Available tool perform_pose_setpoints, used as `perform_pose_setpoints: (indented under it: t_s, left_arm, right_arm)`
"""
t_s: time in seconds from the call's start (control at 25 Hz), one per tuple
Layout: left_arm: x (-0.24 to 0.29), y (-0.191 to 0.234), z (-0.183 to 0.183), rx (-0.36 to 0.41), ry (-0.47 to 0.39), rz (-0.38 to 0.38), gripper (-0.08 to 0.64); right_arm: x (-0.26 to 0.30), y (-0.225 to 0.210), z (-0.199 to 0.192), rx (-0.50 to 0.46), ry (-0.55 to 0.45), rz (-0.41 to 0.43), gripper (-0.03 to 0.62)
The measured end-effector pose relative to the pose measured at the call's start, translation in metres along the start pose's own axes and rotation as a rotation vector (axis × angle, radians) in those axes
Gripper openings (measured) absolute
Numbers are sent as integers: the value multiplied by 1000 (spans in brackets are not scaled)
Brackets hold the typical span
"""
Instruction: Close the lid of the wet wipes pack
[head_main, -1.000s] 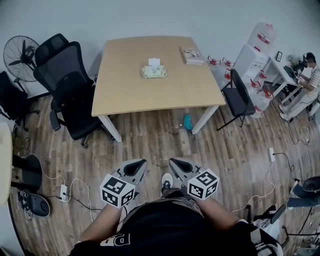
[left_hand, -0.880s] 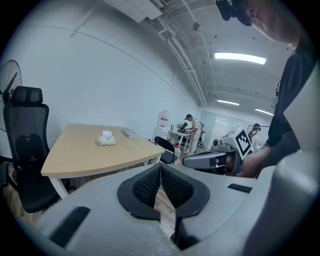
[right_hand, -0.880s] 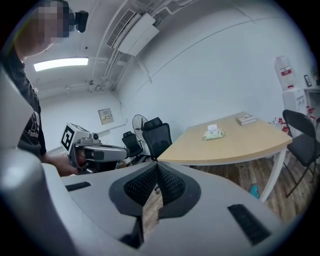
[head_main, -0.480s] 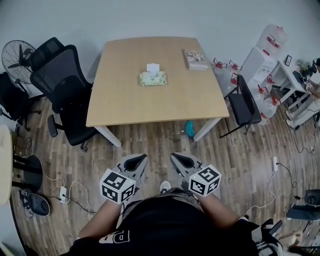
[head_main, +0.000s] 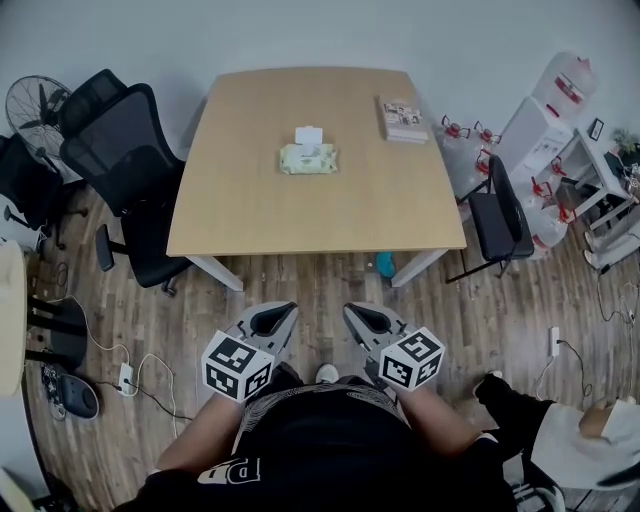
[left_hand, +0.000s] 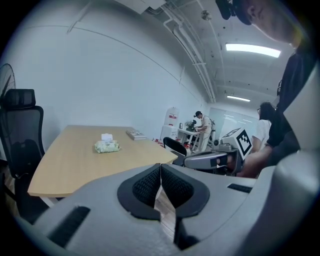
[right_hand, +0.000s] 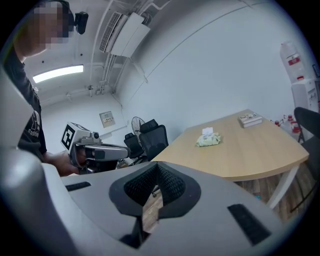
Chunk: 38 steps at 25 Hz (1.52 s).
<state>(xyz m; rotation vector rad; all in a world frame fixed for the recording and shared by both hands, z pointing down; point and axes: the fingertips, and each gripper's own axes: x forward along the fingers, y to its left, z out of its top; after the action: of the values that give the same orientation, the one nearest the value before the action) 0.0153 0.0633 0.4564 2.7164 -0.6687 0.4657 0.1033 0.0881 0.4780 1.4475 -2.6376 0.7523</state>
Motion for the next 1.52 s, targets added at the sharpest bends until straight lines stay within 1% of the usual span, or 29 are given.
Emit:
perform_pose_setpoints:
  t_s: [0.12,0.28,0.36,0.48,0.72,0.84,1.0,1.12,1.32,1.52]
  left_arm:
    - [5,6,-1,-6,12,5,20]
    - [11,18,-4,-61,16,0,20]
    - [15,23,-7,-72,23,-6,20]
    - [25,34,-6,-67,31,-16,20]
    - [52,70,22,-21,4,-33,20]
    - [61,93,31,-9,0,-31,20]
    - [69,134,34,-35,19,-27,20]
    - [79,166,43,-44,17,-24,20]
    - [100,210,70,-31,6,-56,20]
    - [114,251,83,-8,23,-82,20]
  right_arm:
    - [4,-7,-2,11,8,7,5]
    - [15,-12,-2,16,20,14,5]
    - [21,-14,-1,6,29,18,5]
    - [29,-23,5,-2,32,6,5]
    - [53,-47,23,-4,31,-31,5]
    - [75,-59,29,-4,53,-38,5]
    - [114,-71,44,-6,81,-39,5]
    - [139,-83,58,-15,88,-51,5]
    - [179,-106,83,-8,78,-89,5]
    - [215,-120,99,-3,72,-121,5]
